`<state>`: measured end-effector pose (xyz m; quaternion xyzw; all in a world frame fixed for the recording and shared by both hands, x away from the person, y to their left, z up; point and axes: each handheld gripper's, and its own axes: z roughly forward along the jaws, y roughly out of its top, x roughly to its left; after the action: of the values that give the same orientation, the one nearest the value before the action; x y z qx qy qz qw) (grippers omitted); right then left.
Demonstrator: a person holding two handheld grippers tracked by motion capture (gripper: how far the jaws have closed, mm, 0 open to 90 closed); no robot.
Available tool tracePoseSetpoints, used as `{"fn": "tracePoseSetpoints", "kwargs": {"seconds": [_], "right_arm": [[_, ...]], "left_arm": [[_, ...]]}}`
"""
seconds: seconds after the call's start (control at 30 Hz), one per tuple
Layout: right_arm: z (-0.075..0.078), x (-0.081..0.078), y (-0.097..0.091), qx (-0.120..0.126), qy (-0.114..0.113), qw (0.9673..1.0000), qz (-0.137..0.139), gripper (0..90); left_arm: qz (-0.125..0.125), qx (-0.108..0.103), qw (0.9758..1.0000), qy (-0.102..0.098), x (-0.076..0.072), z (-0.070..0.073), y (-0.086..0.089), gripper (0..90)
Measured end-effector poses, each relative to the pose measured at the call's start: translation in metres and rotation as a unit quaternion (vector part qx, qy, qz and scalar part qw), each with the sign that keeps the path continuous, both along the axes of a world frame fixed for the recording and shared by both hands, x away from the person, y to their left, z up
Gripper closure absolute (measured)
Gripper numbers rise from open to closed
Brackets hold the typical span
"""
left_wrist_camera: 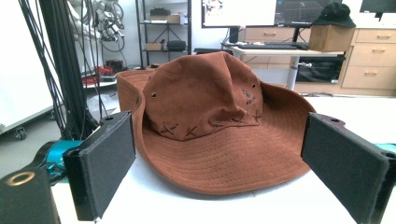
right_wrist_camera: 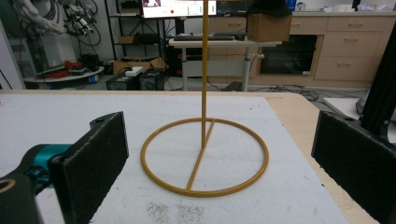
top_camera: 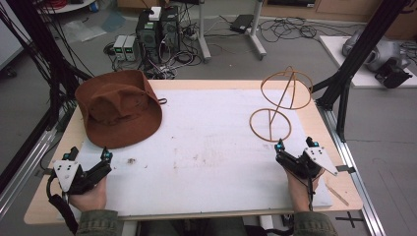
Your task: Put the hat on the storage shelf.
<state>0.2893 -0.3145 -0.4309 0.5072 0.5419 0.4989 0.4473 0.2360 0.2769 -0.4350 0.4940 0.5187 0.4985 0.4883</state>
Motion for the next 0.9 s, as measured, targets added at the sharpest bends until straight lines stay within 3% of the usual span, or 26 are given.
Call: {"fn": "tracePoseSetpoints", "kwargs": {"seconds": [0.4,0.57,0.63,0.77,0.83,0.9], "right_arm": [[0.000,0.000,-0.001,0.003,0.003,1.0000,0.002,3.0],[0.000,0.000,-0.002,0.004,0.003,1.0000,0.000,3.0],[0.000,0.000,-0.002,0.007,0.004,1.0000,-0.001,3.0],[-0.001,0.000,-0.003,0.006,0.006,1.0000,0.000,3.0],[-0.001,0.002,-0.002,0.007,0.011,0.9999,0.003,3.0],[-0.002,0.002,-0.003,0.005,0.012,0.9999,0.004,3.0]], "left_arm": [[-0.007,-0.003,1.0000,0.001,0.000,0.001,-0.001,10.1],[-0.020,-0.010,0.9997,0.001,0.003,0.004,-0.003,9.9],[-0.021,0.002,0.9998,0.001,0.005,0.008,-0.006,10.0],[-0.032,0.000,0.9995,-0.003,0.009,0.017,-0.012,10.0],[-0.030,0.022,0.9993,-0.001,0.014,0.020,-0.016,10.0],[-0.031,0.019,0.9993,0.004,0.017,0.020,-0.016,10.0]]}}
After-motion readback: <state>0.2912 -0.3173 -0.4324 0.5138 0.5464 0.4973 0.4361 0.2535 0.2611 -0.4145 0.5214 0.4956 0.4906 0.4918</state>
